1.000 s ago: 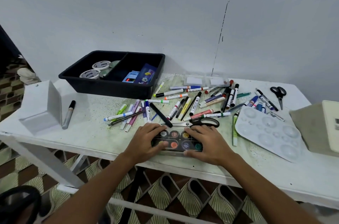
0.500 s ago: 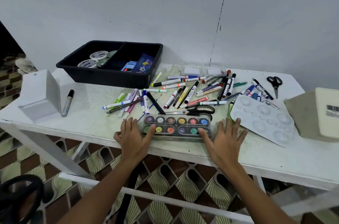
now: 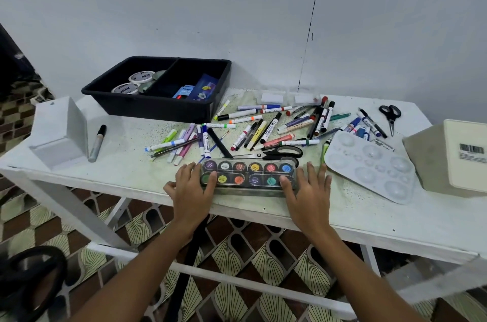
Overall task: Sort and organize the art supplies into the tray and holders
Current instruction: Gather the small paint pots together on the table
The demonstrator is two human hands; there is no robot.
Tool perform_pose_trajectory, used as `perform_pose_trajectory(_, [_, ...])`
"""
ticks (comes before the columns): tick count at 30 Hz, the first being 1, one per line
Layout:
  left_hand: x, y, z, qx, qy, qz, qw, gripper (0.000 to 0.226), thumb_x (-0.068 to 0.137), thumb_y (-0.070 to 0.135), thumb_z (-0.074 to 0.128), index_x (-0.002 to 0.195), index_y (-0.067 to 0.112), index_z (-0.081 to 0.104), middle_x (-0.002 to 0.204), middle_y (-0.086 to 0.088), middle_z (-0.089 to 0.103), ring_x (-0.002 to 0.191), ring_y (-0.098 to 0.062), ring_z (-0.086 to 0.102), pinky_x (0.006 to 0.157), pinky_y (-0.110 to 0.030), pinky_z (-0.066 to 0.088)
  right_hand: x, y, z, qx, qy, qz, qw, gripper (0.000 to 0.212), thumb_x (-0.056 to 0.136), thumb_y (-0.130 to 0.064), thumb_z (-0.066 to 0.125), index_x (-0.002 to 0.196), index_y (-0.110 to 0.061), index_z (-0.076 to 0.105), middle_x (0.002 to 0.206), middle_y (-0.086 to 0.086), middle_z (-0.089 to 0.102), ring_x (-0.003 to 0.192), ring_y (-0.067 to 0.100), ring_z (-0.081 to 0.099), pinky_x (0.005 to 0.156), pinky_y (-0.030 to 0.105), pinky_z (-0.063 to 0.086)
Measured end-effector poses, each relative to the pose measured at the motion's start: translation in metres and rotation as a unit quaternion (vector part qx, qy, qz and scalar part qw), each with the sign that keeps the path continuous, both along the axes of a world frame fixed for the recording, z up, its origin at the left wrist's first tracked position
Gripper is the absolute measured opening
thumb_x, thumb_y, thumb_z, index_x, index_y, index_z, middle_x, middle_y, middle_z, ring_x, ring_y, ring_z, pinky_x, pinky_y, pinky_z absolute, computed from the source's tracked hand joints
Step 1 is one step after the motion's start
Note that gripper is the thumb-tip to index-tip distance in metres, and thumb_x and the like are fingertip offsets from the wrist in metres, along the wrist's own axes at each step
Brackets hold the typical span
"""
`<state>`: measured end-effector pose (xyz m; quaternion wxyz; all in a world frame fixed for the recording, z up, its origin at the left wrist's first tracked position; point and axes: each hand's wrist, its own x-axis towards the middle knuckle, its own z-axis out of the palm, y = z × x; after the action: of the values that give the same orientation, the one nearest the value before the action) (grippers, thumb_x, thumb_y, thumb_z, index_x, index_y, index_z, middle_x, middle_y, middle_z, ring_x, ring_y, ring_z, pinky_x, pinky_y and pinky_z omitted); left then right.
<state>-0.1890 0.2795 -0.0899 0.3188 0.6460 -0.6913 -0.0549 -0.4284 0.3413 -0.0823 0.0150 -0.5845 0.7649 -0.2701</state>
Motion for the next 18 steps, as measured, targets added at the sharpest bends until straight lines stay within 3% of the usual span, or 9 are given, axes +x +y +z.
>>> perform_pose_trajectory(3, [0.0, -0.003, 0.01, -0.055, -0.084, -0.063, 0.993, 0.066, 0.092, 0.059, 0.027, 0.134, 0.014, 0.05, 0.142, -0.013, 0.045, 0.133, -0.028, 0.039, 0.101, -0.055, 0.024, -0.003, 0.001, -0.001, 0.009, -0.009, 0.032, 0.999, 0.102, 0.081, -0.081, -0.001, 0.144, -0.011, 0.04, 0.153, 0.012, 0.034, 0.147, 0.031, 0.012, 0.119, 0.05, 0.003])
perform_pose_trajectory(6, [-0.003, -0.009, 0.025, -0.03, -0.154, -0.235, 0.959, 0.075, 0.086, 0.072, 0.03, 0.143, 0.025, 0.039, 0.154, -0.008, 0.029, 0.143, -0.025, 0.026, 0.113, -0.054, 0.005, -0.005, 0.002, -0.004, -0.019, 0.022, 0.072, 0.997, 0.086, 0.085, -0.077, 0.024, 0.137, -0.014, 0.049, 0.144, 0.009, 0.048, 0.143, 0.033, 0.027, 0.113, 0.058, 0.011])
perform_pose_trajectory(9, [-0.008, -0.022, 0.034, 0.027, -0.245, -0.314, 0.917, 0.086, 0.076, 0.077, 0.036, 0.149, 0.032, 0.026, 0.159, -0.005, 0.017, 0.146, -0.025, 0.017, 0.113, -0.054, -0.007, -0.008, 0.001, -0.005, -0.028, 0.018, 0.082, 0.996, 0.081, 0.083, -0.073, 0.035, 0.132, -0.012, 0.054, 0.14, 0.006, 0.053, 0.141, 0.029, 0.033, 0.111, 0.06, 0.014])
perform_pose_trajectory(14, [-0.012, -0.034, 0.042, 0.049, -0.237, -0.341, 0.908, 0.078, 0.079, 0.062, 0.056, 0.146, 0.031, 0.034, 0.145, -0.006, 0.038, 0.132, -0.023, 0.032, 0.11, -0.05, 0.021, -0.013, 0.0, -0.004, -0.032, -0.008, 0.101, 0.994, 0.084, 0.084, -0.075, 0.032, 0.134, -0.012, 0.054, 0.141, 0.006, 0.052, 0.141, 0.027, 0.033, 0.111, 0.059, 0.017])
perform_pose_trajectory(18, [-0.014, -0.024, 0.044, 0.039, -0.21, -0.338, 0.916, 0.08, 0.075, 0.07, 0.047, 0.143, 0.028, 0.042, 0.136, -0.008, 0.046, 0.124, -0.022, 0.038, 0.1, -0.045, 0.036, -0.02, 0.002, 0.0, -0.022, -0.062, 0.125, 0.99, 0.089, 0.081, -0.078, 0.032, 0.141, -0.014, 0.047, 0.149, 0.004, 0.043, 0.146, 0.021, 0.02, 0.113, 0.046, 0.02])
